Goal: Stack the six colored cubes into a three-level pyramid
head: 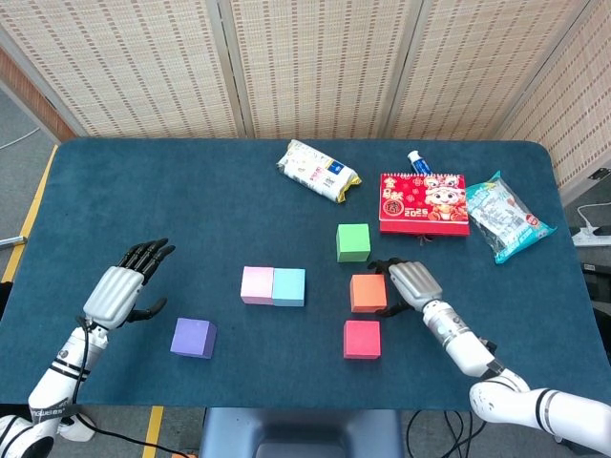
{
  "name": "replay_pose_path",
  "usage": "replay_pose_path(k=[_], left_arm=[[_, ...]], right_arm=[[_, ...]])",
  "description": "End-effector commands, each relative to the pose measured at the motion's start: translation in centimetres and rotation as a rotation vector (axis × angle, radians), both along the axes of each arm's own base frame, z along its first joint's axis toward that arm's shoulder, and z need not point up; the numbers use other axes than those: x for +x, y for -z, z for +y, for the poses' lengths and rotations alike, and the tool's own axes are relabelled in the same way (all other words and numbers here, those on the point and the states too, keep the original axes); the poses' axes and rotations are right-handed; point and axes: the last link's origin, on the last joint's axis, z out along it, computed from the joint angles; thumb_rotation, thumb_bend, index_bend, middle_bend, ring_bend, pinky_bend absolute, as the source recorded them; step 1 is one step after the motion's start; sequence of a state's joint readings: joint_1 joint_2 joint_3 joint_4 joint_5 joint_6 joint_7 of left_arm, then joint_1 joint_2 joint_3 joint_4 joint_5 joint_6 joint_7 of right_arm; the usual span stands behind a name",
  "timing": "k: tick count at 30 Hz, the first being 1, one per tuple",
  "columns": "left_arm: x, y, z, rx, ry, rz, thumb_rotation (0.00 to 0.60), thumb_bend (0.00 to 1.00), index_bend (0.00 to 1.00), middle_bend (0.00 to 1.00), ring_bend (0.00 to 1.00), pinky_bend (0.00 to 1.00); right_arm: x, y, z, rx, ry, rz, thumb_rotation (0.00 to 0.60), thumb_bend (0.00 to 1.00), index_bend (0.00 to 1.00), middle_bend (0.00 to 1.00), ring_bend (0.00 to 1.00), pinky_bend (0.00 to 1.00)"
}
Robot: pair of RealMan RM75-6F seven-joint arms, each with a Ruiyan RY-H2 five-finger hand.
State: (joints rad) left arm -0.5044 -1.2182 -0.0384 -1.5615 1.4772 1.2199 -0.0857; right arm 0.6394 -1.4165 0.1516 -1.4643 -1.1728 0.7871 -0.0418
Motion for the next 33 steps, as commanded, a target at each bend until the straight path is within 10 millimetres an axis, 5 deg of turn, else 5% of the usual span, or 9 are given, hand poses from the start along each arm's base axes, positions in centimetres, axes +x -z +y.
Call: replay_pose_path(k=[1,11,27,33], left_arm=[[0.0,0.0,0.0,-0.002,0.0,-0.005,0.6,0.35,0.01,0.0,0.0,0.09],[0.0,-0.1,0.0,0.003,0.008,-0.007,0.6,0.35,0.01,0.0,0.0,0.09],[0.0,-1.0,-0.7,0.028,0.021,-0.011,0.6,0.35,0.01,0.0,0.0,0.09],[-0.3,-1.2,-0.9,0.033,0.017,-0.011,0.6,0.35,0.01,0.0,0.0,0.09]], right_arm=[[-0.1,0.3,-0.1,0.0,0.005,-0.001,0.6,0.11,0.33,0.42,0.33,0.46],[0.2,1.0,-0.4,-0.006,0.009,-0.008,0.6,0.15,0.45,0.46,0.38,0.52],[6.2,2.3,-1.5,0.005,-0.032,-0.06,0.6,0.18,0.47,0.47,0.4,0.55],[6.9,2.3,-1.4,0.001,-0.025,-0.091,0.6,0.19,0.47,0.47,0.4,0.57]])
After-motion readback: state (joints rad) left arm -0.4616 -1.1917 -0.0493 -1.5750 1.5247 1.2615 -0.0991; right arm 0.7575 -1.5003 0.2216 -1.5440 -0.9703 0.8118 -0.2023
